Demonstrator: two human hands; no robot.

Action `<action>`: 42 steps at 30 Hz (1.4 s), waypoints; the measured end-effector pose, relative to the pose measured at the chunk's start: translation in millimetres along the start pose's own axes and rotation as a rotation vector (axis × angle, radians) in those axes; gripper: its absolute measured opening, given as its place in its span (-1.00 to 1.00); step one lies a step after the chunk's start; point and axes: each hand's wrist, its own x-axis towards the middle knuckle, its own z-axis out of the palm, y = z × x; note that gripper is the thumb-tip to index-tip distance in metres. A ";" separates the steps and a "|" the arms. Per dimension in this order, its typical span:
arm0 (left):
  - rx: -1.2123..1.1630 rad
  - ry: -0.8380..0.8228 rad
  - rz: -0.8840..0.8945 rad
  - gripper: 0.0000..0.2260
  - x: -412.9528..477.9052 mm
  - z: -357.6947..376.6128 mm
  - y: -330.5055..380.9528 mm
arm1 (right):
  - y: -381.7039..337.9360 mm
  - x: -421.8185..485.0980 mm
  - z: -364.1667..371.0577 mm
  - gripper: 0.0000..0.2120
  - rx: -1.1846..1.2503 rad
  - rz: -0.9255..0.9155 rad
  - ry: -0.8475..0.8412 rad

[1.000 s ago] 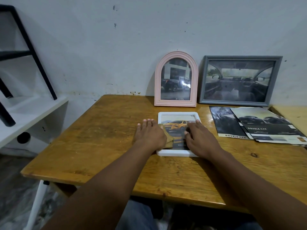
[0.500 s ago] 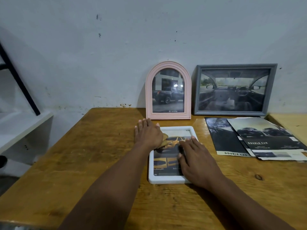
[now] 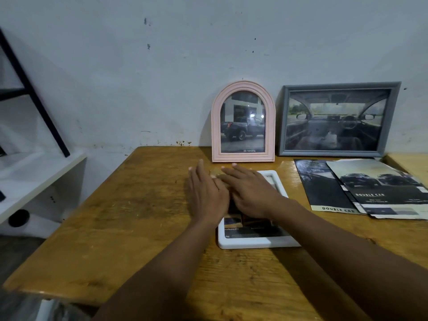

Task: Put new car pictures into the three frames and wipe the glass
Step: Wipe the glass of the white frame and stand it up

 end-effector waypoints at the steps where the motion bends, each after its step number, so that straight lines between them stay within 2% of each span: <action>1: 0.063 -0.004 0.017 -0.46 -2.7 -0.7 -0.4 | 0.6 12.6 4.9 -0.50 0.027 -0.034 -0.050; 4: 0.156 0.013 0.024 -0.43 -6.5 -3.4 -0.2 | 12.0 37.6 16.0 -0.55 0.064 -0.052 -0.079; 7: 0.184 0.005 0.038 -0.41 -7.1 -4.8 0.6 | 24.5 47.0 13.0 -0.58 -0.012 -0.059 -0.050; 13: 0.227 -0.088 0.081 -0.46 -8.0 -3.3 1.9 | 55.9 31.1 -3.3 -0.60 -0.170 0.121 -0.023; 15: 0.239 -0.143 0.113 -0.52 -7.8 -2.5 4.0 | 70.3 16.1 -9.7 -0.53 -0.200 0.207 0.015; 18: 0.276 -0.212 0.116 -0.53 -7.0 -3.6 10.8 | 75.8 2.9 -13.9 -0.29 -0.219 0.297 0.033; 19: 0.306 -0.221 0.117 -0.53 -6.5 -4.4 13.1 | 73.9 2.5 -12.7 -0.27 -0.244 0.315 0.035; 20: 0.338 -0.228 0.125 -0.55 -6.3 -5.2 15.0 | 71.4 2.8 -11.0 -0.30 -0.273 0.339 0.042; 22: 0.381 -0.243 0.132 -0.58 -7.1 -6.9 18.7 | 66.4 2.5 -8.1 -0.49 -0.288 0.374 0.114; 24: 0.398 -0.258 0.119 -0.58 -8.2 -8.2 21.9 | 64.5 -2.0 -9.9 -0.66 -0.269 0.406 0.180; 27: 0.395 -0.275 0.107 -0.59 -7.8 -8.5 22.7 | 70.1 -15.6 -17.6 -0.75 -0.211 0.458 0.165; 31: 0.342 -0.295 0.102 -0.61 -5.9 -7.9 20.6 | 87.4 -44.7 -40.0 -0.74 0.240 0.630 0.175; 33: 0.265 -0.345 0.096 -0.62 -1.0 -8.9 17.5 | 91.3 -67.1 -60.5 -0.72 0.310 0.644 0.180; 35: 0.154 -0.433 0.069 -0.58 3.1 -15.0 17.1 | 89.1 -91.4 -81.6 -0.71 0.227 0.605 0.075; 37: 0.101 -0.482 0.075 -0.46 6.4 -20.6 16.6 | 83.1 -111.2 -96.4 -0.73 0.090 0.560 -0.157; 39: 0.152 -0.450 0.104 -0.37 7.2 -24.7 14.7 | 70.5 -122.8 -103.3 -0.76 -0.031 0.526 -0.444; 40: 0.193 -0.423 0.104 -0.36 8.4 -25.8 12.6 | 63.2 -124.1 -103.9 -0.74 -0.061 0.520 -0.525; 42: 0.282 -0.407 0.056 -0.44 8.3 -28.2 11.0 | 49.5 -117.2 -101.3 -0.61 -0.043 0.511 -0.467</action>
